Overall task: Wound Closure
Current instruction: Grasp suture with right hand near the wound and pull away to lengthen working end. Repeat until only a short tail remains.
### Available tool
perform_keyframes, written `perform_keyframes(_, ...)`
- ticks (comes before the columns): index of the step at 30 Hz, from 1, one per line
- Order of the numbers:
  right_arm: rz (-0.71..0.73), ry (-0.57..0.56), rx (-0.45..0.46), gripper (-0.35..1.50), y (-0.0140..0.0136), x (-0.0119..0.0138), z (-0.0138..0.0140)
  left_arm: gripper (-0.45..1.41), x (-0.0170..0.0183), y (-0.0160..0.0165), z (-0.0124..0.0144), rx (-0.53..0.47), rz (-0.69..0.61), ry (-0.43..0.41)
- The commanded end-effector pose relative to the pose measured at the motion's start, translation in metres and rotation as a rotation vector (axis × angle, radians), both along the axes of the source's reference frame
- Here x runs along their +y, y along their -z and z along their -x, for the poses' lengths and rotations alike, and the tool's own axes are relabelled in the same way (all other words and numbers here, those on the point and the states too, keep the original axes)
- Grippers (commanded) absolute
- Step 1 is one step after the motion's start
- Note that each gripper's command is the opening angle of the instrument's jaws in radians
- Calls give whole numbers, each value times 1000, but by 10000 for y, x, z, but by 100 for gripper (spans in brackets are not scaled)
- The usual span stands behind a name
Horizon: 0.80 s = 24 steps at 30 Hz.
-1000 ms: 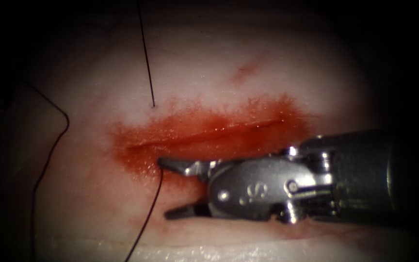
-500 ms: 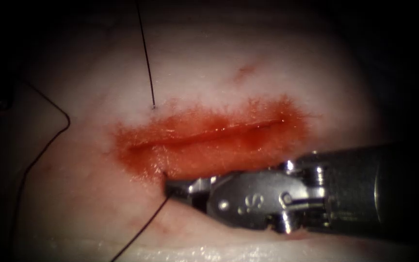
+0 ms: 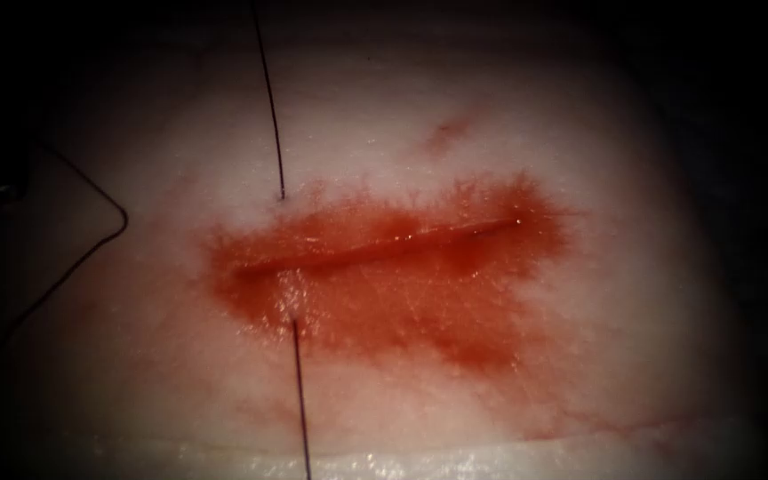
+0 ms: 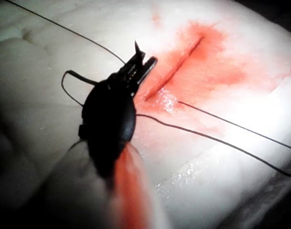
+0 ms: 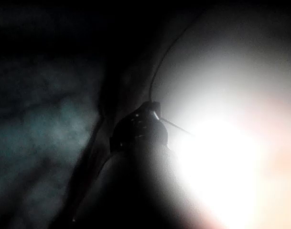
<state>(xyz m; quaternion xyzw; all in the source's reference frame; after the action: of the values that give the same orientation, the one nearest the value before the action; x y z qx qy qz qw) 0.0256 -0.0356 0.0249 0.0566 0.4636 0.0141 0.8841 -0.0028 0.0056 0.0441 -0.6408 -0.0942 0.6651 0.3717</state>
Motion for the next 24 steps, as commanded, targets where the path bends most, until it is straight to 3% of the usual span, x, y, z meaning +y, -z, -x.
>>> perform_keyframes(1,-4,8,4,-35,-2,-10,-9,-45,-1,-6,5,-2,0,-1)
perform_keyframes(2,-9,15,15,-35,-3,-11,-10,-45,-1,-6,5,-2,0,-1)
perform_keyframes(3,-10,23,19,4,-6,-8,-11,-45,-1,-6,5,-2,0,-1)
perform_keyframes(4,-10,23,19,4,-6,-8,-11,-45,-1,-6,5,-2,0,-1)
perform_keyframes(5,4,27,21,68,-9,-3,-10,-45,-1,-6,5,-1,0,-1)
perform_keyframes(7,12,26,29,130,-24,22,-3,-45,-1,-6,5,-2,0,-1)
perform_keyframes(12,62,0,70,145,-40,50,3,-45,-1,-6,5,-2,0,-1)
perform_keyframes(13,93,-22,98,146,-49,65,4,-45,-1,-7,5,-2,0,-1)
perform_keyframes(24,173,-21,88,146,-108,130,-21,-45,-1,-7,5,-1,1,-1)
